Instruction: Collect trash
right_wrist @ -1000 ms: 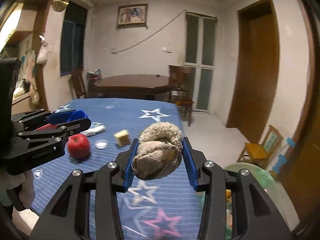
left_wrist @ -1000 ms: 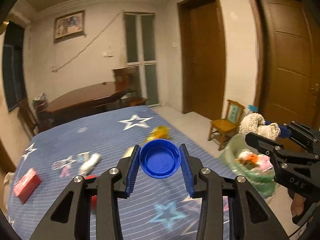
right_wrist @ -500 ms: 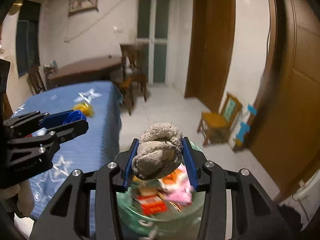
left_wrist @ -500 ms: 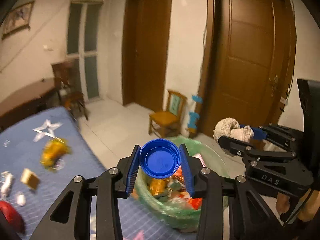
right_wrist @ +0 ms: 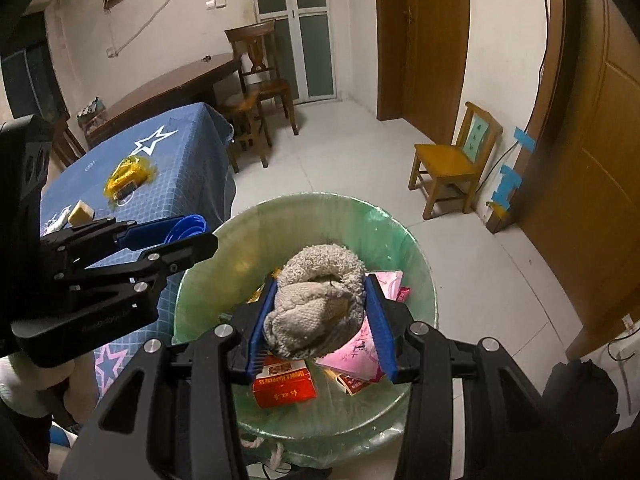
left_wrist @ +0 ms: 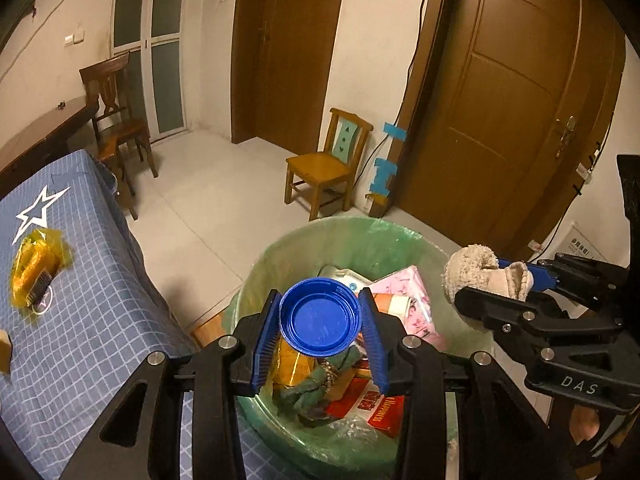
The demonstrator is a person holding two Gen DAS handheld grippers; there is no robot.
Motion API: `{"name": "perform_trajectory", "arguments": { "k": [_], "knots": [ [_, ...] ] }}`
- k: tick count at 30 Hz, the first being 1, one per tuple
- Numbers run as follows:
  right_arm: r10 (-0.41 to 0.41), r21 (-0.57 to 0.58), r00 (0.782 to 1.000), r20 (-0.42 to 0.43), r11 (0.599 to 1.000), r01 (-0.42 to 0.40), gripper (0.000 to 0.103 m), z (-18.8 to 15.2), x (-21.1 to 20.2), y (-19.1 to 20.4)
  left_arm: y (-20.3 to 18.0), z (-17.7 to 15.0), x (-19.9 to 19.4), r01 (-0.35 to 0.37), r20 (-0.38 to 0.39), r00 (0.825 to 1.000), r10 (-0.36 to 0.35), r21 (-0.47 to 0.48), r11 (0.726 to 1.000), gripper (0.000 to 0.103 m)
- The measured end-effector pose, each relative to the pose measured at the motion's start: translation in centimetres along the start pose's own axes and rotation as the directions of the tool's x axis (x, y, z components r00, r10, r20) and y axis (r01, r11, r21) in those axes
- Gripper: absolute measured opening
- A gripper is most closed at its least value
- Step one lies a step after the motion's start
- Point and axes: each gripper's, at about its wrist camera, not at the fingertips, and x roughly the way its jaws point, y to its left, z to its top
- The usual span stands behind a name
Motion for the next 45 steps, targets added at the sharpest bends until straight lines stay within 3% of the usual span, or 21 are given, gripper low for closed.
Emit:
{"name": "perform_trajectory", "arguments": {
  "k": [7, 8, 9, 11, 17, 18, 20, 23, 25, 26, 29, 34, 40, 45],
  "knots": [
    [0.002, 0.003, 1.0, -0.005, 1.0, -0.002, 0.045, 0.4, 0.3, -0.4, 0.7, -0.8, 0.9, -0.018, -0.008, 1.0, 0.018, 0.007, 1.0, 0.041],
    [0.003, 0.006, 1.0, -0.001, 1.0, -0.003, 0.052, 0.4, 0.2, -0.5, 0.8, -0.9, 0.8, -0.032, -0.006, 0.999, 0.032, 0.006, 0.999, 0.042],
    [0.008, 0.008, 1.0, 0.004, 1.0, -0.008, 0.057, 0.5, 0.1, -0.6, 1.0, -0.9, 0.6, -0.047, -0.004, 0.999, 0.047, 0.002, 0.999, 0.044],
    [0.003, 0.018, 1.0, 0.026, 1.0, -0.003, 0.067, 0.5, -0.6, -0.9, 1.3, -1.0, 0.1, -0.064, 0.011, 0.998, 0.065, -0.013, 0.998, 0.066],
    [0.019, 0.046, 0.993, 0.118, 0.999, -0.024, 0.071, -0.4, -4.5, -1.3, 1.9, -1.6, -3.1, -0.133, 0.08, 0.987, 0.137, -0.051, 0.99, 0.078],
    [0.014, 0.042, 0.988, 0.157, 0.999, -0.021, 0.071, -1.1, -6.1, -1.1, 1.8, -2.0, -4.6, -0.162, 0.118, 0.979, 0.168, -0.058, 0.985, 0.08],
    [-0.016, 0.031, 0.974, 0.227, 0.999, 0.009, 0.076, -2.9, -9.0, -0.5, 1.1, -2.8, -7.4, -0.219, 0.177, 0.957, 0.228, -0.07, 0.973, 0.097],
    [-0.05, 0.04, 0.941, 0.335, 0.998, 0.039, 0.085, -6.4, -13.4, 0.3, -0.5, -4.6, -12.6, -0.32, 0.301, 0.893, 0.334, -0.095, 0.943, 0.099],
    [-0.069, 0.034, 0.922, 0.381, 0.998, 0.061, 0.086, -9.2, -15.9, 1.3, -1.7, -6.4, -15.8, -0.336, 0.38, 0.856, 0.351, -0.11, 0.936, 0.099],
    [-0.076, 0.028, 0.916, 0.394, 0.997, 0.071, 0.086, -10.2, -16.7, 1.6, -2.2, -7.2, -17.1, -0.331, 0.397, 0.85, 0.346, -0.107, 0.937, 0.099],
    [-0.096, 0.024, 0.896, 0.434, 0.995, 0.095, 0.087, -12.8, -19.1, 2.2, -3.7, -9.4, -19.7, -0.328, 0.409, 0.848, 0.337, -0.093, 0.94, 0.099],
    [-0.073, 0.023, 0.865, 0.497, 0.997, 0.071, 0.089, -15.8, -21.8, 3.1, -5.3, -13.1, -22.1, -0.292, 0.414, 0.862, 0.293, -0.065, 0.954, 0.099],
    [-0.075, 0.001, 0.868, 0.49, 0.996, 0.085, 0.089, -16.4, -21.8, 3.9, -7.1, -16.2, -22.9, -0.282, 0.392, 0.88, 0.266, -0.019, 0.959, 0.099],
    [-0.077, 0.021, 0.876, 0.476, 0.997, 0.076, 0.09, -16.8, -21.4, 3.7, -7.8, -16.4, -22.5, -0.286, 0.386, 0.884, 0.264, 0.0, 0.958, 0.099]
  ]
}}
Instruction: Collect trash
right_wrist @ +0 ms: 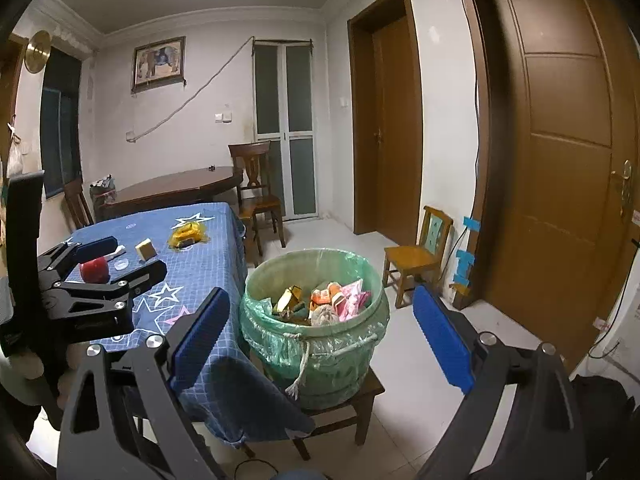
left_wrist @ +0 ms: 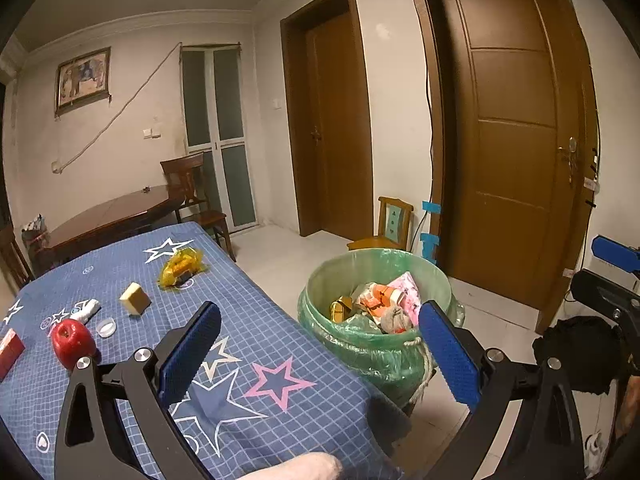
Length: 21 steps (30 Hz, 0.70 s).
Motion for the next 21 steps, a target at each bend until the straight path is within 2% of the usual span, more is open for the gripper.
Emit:
{"name": "perform_trajectory", "arguments": {
  "k": [9, 21],
  "knots": [
    [0.009, 0.007, 1.0, -0.014, 1.0, -0.009, 0.09, -0.4, 0.4, -0.2, 0.2, 0.6, 0.1, -0.02, 0.004, 1.0, 0.02, -0.01, 1.0, 0.099],
    [0.016, 0.002, 1.0, -0.022, 1.0, -0.016, 0.091, -0.5, 0.6, 0.1, 0.6, 0.7, 1.0, -0.035, -0.037, 0.999, 0.035, -0.015, 0.999, 0.099]
  ]
}}
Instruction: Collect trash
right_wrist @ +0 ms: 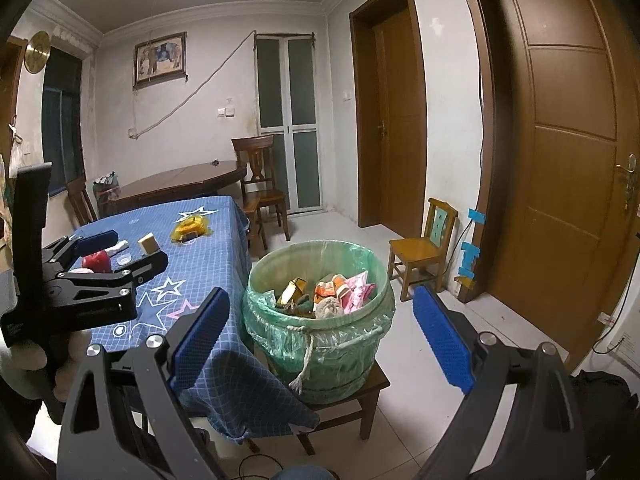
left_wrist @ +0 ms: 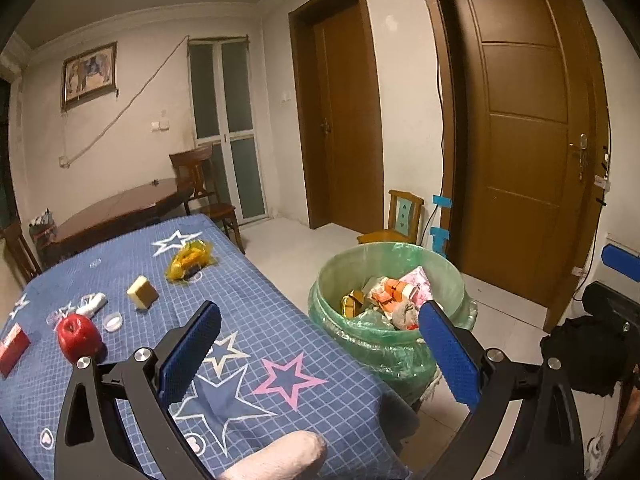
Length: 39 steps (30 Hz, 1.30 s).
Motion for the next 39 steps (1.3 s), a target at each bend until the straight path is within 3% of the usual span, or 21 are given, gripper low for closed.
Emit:
{"name": "perform_trajectory", "arguments": {
  "k": [39],
  "knots": [
    [0.011, 0.01, 1.0, -0.023, 1.0, -0.011, 0.091, -0.82, 0.33, 0.61, -0.59, -0.32, 0.82, 0.008, -0.019, 1.0, -0.007, 0.025, 1.0, 0.099]
  ]
}}
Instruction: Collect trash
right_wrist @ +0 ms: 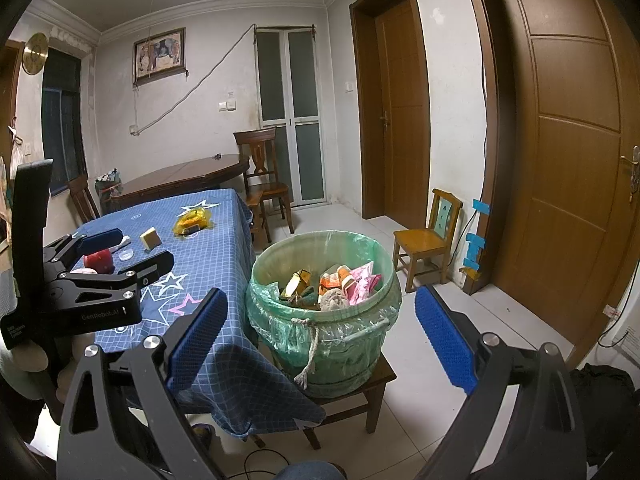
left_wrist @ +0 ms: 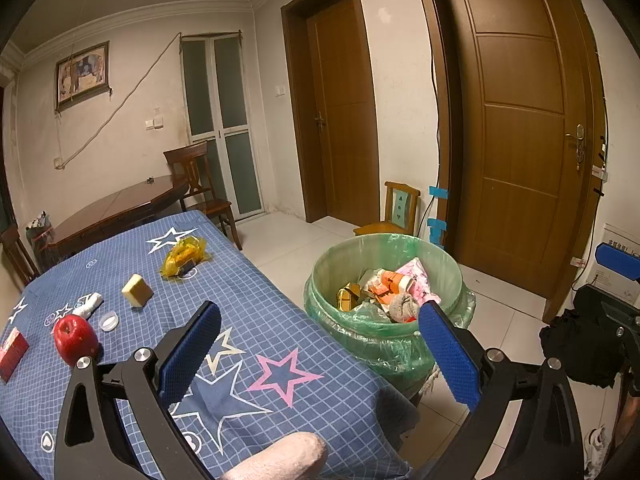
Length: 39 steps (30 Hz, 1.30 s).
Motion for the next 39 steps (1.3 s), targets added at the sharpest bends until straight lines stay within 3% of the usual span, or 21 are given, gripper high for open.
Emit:
{"name": "perform_trajectory", "arguments": {
  "k": [39],
  "knots": [
    [0.011, 0.0, 1.0, -0.008, 1.0, -0.011, 0.091, -0.29, 0.48, 0.54, 0.08, -0.07, -0.15, 0.002, -0.014, 1.0, -0.002, 0.003, 1.0, 0.099]
  ]
}}
